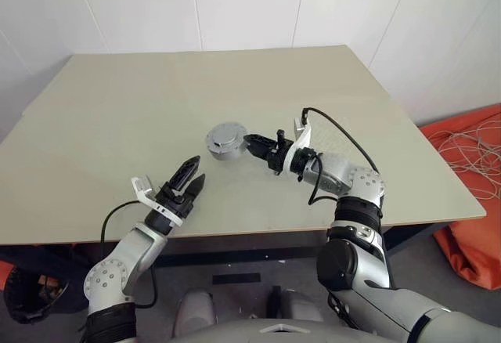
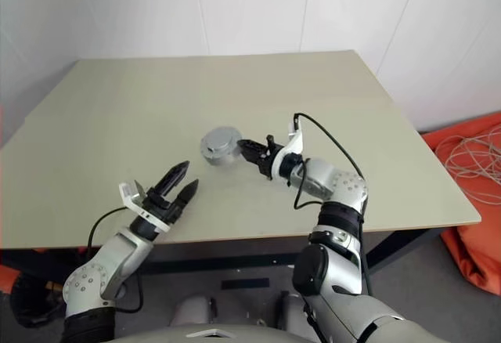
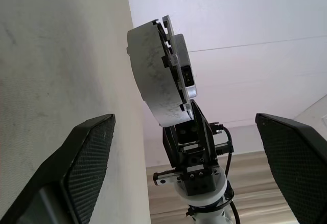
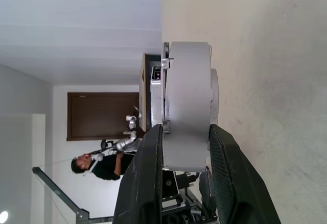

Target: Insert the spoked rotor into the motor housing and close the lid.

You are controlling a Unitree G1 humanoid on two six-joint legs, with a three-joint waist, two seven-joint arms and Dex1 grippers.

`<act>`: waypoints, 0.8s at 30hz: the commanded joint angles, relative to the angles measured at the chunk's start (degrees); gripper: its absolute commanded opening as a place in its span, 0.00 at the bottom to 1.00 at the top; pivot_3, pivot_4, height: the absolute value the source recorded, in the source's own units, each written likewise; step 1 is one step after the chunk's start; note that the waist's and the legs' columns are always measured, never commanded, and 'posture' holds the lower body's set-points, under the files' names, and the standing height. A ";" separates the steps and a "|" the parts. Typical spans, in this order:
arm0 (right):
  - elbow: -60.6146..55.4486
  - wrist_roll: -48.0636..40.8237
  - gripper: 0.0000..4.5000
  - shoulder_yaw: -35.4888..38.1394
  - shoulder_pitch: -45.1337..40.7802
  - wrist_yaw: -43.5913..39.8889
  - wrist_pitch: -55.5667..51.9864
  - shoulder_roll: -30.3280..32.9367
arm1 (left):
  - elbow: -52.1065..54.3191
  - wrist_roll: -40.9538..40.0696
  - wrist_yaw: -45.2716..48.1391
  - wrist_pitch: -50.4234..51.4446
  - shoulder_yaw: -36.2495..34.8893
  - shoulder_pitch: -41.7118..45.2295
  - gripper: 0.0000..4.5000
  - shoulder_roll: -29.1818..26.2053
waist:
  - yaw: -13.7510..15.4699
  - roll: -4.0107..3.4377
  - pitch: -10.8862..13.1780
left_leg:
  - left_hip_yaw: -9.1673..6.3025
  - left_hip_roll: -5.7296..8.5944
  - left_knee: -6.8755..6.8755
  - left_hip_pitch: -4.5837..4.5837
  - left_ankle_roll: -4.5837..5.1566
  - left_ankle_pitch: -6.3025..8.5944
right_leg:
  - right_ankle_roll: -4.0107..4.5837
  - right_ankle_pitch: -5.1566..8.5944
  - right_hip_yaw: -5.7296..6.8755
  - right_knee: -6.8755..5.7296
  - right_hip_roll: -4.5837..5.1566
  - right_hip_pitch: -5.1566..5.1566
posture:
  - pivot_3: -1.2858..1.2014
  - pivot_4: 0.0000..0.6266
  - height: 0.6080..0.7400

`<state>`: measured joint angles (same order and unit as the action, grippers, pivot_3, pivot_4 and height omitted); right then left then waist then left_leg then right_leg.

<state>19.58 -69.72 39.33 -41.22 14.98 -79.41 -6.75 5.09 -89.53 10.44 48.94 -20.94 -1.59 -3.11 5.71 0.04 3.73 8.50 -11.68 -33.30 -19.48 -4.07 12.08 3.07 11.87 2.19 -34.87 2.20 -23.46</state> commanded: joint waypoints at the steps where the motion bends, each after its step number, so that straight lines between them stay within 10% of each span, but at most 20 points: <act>1: -3.42 -7.20 0.23 -1.42 -2.39 1.50 0.97 -4.56 | 0.63 -2.27 -0.08 -0.70 0.28 2.04 1.00 0.37 | 0.00 0.00 0.00 | 0.00 0.00 0.00 0.02 0.00 0.00 | 0.00 0.00 0.00 0.00 0.00 0.03 | 0.52 0.00 1.00; 24: -8.90 -31.43 0.23 -18.59 3.72 14.44 11.38 0.13 | -3.45 -1.34 3.67 -4.42 0.95 10.26 1.00 5.06 | 0.02 0.04 -0.02 | -0.02 0.01 -0.01 0.11 0.00 0.00 | -0.07 -0.02 0.01 0.03 0.02 0.17 | 0.52 0.00 1.00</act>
<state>14.81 -96.42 21.51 -36.50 30.30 -69.05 -6.44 0.15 -89.99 12.99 44.95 -19.88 7.66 1.80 5.73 0.07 3.71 8.48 -11.67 -33.33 -19.38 -4.07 12.08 2.99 11.84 2.20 -34.85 2.23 -23.29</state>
